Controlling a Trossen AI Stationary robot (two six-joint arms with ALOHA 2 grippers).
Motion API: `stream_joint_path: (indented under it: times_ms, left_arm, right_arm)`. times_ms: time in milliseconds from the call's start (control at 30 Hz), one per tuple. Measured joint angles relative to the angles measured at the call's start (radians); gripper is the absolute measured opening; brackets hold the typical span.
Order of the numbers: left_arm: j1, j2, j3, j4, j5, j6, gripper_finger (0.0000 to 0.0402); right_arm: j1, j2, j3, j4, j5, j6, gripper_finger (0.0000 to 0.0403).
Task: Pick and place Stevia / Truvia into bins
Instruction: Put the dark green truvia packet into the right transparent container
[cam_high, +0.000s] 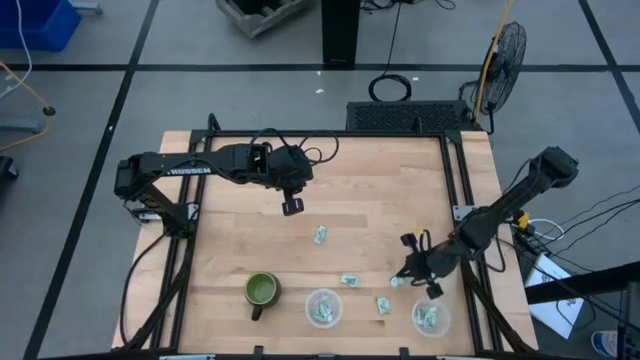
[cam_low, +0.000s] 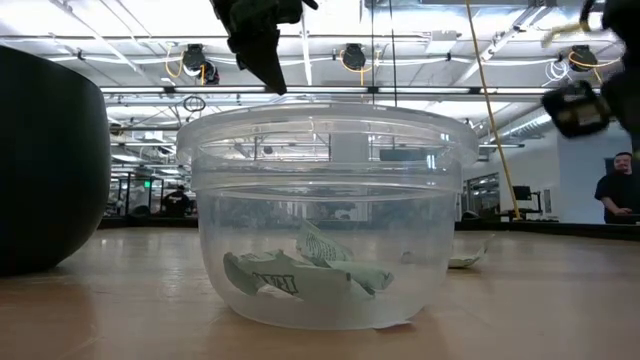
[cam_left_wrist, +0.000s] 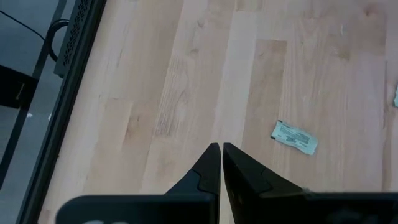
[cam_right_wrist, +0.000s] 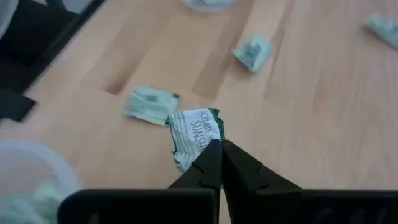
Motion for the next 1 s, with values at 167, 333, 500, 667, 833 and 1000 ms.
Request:
stream_joint_path:
  times_ms: [167,333,500,667,833,1000]
  left_arm:
    - [0.000,0.000,0.000,0.000,0.000,-0.017,0.0026]
    - [0.000,0.000,0.000,0.000,0.000,-0.025,0.0026]
    - [0.000,0.000,0.000,0.000,0.000,-0.026,0.0026]
    - [-0.002,0.000,0.000,0.000,0.000,-0.058,0.0026]
    - [-0.002,0.006,0.000,0.000,0.000,-0.048,0.0026]
    - [-0.002,0.006,0.000,0.003,-0.001,0.005,0.0026]
  right_arm:
    - [0.081,0.038,0.214,-0.300,-0.036,0.132,0.0000]
    - [0.181,0.074,0.300,-0.389,-0.212,0.626,0.0000]
    - [0.246,0.082,0.304,-0.337,-0.239,0.827,0.0000]
    - [0.286,0.147,0.304,-0.411,-0.215,0.887,0.0000]
    - [0.299,0.262,0.304,-0.416,-0.218,0.960,0.0000]
    - [0.299,0.343,0.304,-0.394,-0.292,0.975,0.0011]
